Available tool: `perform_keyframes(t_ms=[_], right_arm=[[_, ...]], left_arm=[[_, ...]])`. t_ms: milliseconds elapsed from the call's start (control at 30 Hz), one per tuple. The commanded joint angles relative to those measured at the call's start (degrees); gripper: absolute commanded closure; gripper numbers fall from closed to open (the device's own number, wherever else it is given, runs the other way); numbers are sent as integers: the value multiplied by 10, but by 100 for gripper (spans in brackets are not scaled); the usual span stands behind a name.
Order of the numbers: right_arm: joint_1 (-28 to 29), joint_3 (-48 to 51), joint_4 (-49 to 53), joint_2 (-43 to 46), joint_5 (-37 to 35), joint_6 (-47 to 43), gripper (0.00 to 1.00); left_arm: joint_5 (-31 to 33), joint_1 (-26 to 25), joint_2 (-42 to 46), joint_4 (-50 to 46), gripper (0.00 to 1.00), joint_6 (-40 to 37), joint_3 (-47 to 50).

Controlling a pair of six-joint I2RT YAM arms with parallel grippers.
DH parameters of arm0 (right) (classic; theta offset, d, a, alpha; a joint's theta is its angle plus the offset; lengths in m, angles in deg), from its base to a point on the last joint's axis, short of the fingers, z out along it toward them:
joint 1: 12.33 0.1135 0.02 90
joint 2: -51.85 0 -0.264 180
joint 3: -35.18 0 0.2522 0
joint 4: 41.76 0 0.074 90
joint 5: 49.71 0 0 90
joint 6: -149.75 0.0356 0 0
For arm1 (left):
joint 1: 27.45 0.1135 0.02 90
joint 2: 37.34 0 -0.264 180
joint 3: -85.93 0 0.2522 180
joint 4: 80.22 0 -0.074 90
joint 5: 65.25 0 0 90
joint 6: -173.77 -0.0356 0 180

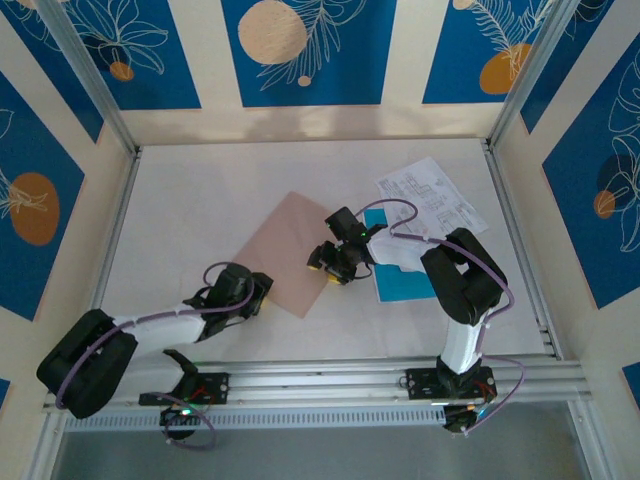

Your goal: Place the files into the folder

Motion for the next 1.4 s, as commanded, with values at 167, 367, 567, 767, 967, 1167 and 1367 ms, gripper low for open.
perform_keyframes(t_ms=[167,367,567,767,967,1167,1367], right_arm=[[-6,9,30,-37,-13,-10,41],[-6,9,31,-38,-13,-11,41],[-5,8,32,-40,-12,-13,41],[-6,8,32,-41,-11,-13,41],[-6,8,32,-41,-11,-13,41],[-6,7,32,-41,-11,-12,41],[-7,8,33,-42,-11,-13,41]], left_arm=[[19,14,31,-71,52,-36,-24],[-7,32,-17,-4,54,-49,-28],[-12,33,-28,25,58,-50,-24],[-15,33,-7,-9,60,-49,-27],[-8,33,25,-79,58,-53,-39],[-9,33,18,-80,57,-63,-48],[-16,35,-13,-50,58,-63,-47]])
